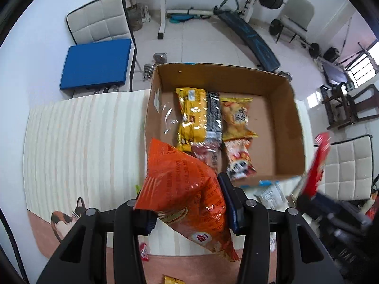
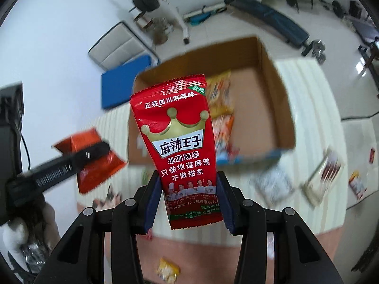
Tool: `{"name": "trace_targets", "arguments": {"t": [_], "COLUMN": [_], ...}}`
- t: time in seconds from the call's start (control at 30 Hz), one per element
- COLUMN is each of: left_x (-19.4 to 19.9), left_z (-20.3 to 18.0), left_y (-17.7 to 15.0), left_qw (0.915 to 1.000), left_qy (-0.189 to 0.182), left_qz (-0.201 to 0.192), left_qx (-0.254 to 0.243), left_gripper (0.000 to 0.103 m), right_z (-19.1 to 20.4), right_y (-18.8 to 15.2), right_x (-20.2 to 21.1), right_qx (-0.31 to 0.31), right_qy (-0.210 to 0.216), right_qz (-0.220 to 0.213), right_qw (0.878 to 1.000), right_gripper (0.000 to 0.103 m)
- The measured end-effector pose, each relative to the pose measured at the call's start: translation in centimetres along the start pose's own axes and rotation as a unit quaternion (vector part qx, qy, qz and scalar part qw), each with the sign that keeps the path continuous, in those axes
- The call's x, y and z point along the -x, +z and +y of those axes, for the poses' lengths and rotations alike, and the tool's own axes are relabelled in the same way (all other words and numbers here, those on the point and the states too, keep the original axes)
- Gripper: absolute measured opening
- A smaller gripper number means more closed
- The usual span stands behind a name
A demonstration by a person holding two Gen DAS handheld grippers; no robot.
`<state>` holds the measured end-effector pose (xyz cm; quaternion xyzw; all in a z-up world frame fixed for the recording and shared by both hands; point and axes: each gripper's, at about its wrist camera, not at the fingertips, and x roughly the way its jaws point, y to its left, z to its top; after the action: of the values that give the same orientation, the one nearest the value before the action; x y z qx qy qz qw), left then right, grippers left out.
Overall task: Organize snacks
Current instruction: 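Place both packs into the box and open both tools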
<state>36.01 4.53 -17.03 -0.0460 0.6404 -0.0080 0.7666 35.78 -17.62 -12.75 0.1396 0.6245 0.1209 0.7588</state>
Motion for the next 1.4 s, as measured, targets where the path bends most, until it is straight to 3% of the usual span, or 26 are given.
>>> {"name": "trace_targets", "arguments": {"t": [0.2, 0.37, 0.63, 0.7, 0.73, 0.77, 0.8, 0.87, 1.2, 1.4], "left_x": [-6.4, -11.4, -15.0, -15.4, -15.6, -15.5, -15.4, -15.1, -11.6, -7.3], "left_z": [1.1, 1.5, 1.8, 1.9, 2.0, 2.2, 2.2, 2.5, 1.5, 0.9], "left_y": [2.9, 3.5, 3.5, 3.5, 3.5, 3.6, 3.7, 3.9, 3.7, 3.4], "left_qw": [0.9973, 0.9919, 0.9866, 0.9858, 0.9857, 0.9861, 0.9869, 0.9878, 0.9928, 0.9987], "left_qy": [0.015, 0.031, 0.041, 0.03, 0.029, 0.031, 0.031, 0.028, 0.018, 0.026], "left_qz": [0.072, 0.122, 0.157, 0.164, 0.164, 0.16, 0.155, 0.149, 0.113, 0.029], "left_qx": [0.01, 0.013, 0.018, 0.023, 0.027, 0.032, 0.033, 0.037, 0.035, 0.034], "left_gripper": [0.043, 0.043, 0.045, 0.046, 0.048, 0.051, 0.061, 0.077, 0.084, 0.084], "right_z": [-1.7, -3.7, -6.1, -6.7, -6.8, -6.9, -6.8, -6.2, -3.5, -2.5], "right_y": [5.6, 8.0, 7.2, 6.7, 6.5, 6.4, 6.4, 6.2, 5.5, 4.6], "right_x": [-5.6, -10.9, -16.4, -17.5, -18.0, -18.4, -18.4, -18.6, -16.6, -12.7], "right_qx": [-0.027, -0.044, -0.057, -0.06, -0.064, -0.067, -0.064, -0.047, 0.002, 0.033], "right_qy": [-0.044, -0.074, -0.104, -0.111, -0.107, -0.101, -0.096, -0.106, -0.113, -0.114], "right_qz": [0.017, 0.044, 0.079, 0.105, 0.116, 0.118, 0.119, 0.121, 0.09, 0.044], "right_qw": [0.999, 0.995, 0.99, 0.986, 0.985, 0.986, 0.986, 0.986, 0.99, 0.992], "right_gripper": [0.048, 0.048, 0.049, 0.056, 0.064, 0.085, 0.092, 0.092, 0.093, 0.095]}}
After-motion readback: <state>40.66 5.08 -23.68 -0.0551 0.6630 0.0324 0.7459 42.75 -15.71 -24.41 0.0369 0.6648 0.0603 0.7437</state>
